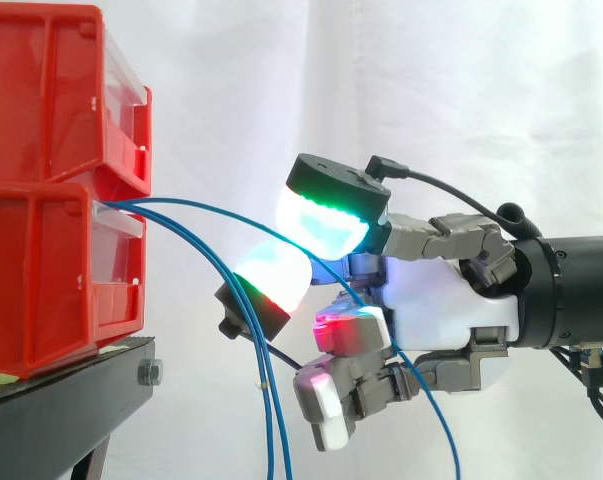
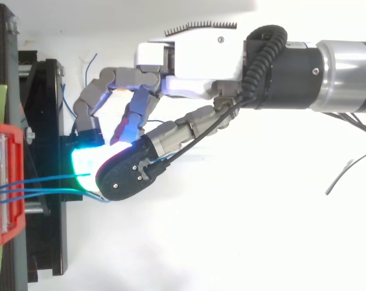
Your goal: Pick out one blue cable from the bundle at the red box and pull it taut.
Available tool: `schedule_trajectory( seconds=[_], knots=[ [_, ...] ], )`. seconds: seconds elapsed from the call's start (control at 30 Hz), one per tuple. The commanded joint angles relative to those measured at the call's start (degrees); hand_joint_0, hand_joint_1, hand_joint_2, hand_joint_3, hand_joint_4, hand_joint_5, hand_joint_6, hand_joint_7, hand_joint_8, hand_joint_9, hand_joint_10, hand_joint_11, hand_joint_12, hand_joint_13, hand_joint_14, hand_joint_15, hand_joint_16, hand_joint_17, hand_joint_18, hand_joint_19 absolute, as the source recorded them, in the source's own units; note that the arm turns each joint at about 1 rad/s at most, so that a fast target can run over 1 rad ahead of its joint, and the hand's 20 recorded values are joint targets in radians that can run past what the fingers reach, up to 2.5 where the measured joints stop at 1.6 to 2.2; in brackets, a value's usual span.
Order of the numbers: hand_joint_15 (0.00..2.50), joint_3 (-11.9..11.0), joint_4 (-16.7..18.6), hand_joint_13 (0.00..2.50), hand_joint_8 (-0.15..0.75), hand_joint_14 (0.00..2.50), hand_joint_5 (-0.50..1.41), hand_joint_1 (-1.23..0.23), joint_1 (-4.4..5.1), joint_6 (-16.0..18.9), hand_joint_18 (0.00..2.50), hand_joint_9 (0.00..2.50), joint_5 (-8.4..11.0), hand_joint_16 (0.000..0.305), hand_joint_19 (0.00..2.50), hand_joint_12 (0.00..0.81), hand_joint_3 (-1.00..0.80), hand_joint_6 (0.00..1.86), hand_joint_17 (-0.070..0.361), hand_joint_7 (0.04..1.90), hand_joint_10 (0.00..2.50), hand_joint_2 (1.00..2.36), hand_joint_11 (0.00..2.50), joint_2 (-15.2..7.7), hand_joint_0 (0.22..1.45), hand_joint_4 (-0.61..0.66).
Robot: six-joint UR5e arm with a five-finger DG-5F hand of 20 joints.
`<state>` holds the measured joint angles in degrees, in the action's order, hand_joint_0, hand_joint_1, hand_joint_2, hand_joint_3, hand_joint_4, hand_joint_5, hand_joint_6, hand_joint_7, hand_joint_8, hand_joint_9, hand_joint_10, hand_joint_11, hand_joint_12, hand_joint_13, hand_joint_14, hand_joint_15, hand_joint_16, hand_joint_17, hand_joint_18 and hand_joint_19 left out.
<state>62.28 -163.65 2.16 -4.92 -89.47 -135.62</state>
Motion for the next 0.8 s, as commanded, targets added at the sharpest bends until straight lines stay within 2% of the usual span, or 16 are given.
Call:
schedule_trajectory(
  seconds=[0.0, 0.3, 0.63, 0.77],
  knots=[
    [0.74, 0.04, 0.0, 1.03, 0.214, 0.03, -0.13, -0.79, 0.03, 0.0, 0.77, 1.33, 0.09, 0.045, 0.69, 0.306, -0.1, 0.97, 0.102, 1.01, 0.03, 1.02, 0.98, 0.0, 0.65, -0.17],
    [0.72, -0.05, 0.0, 1.07, 0.234, 0.03, -0.12, -0.8, 0.03, 0.18, 0.81, 1.37, 0.26, 0.046, 0.66, 0.313, -0.08, 0.97, 0.104, 1.06, 0.03, 1.02, 0.99, 0.0, 0.66, -0.17],
    [0.67, -0.4, -1.06, 1.01, 0.234, 0.02, -0.14, -0.79, 0.03, 2.02, 0.78, 1.08, 0.44, 0.045, 0.66, 0.312, -0.13, 0.97, 0.102, 1.01, 0.02, 1.02, 0.8, 0.0, 0.66, -0.16],
    [0.69, -0.49, -1.41, 1.01, 0.232, 0.02, -0.15, -0.77, 0.03, 2.37, 0.78, 1.08, 0.53, 0.046, 0.67, 0.311, -0.2, 0.96, 0.103, 0.96, 0.02, 1.02, 0.82, 0.0, 0.65, -0.12]
  ],
)
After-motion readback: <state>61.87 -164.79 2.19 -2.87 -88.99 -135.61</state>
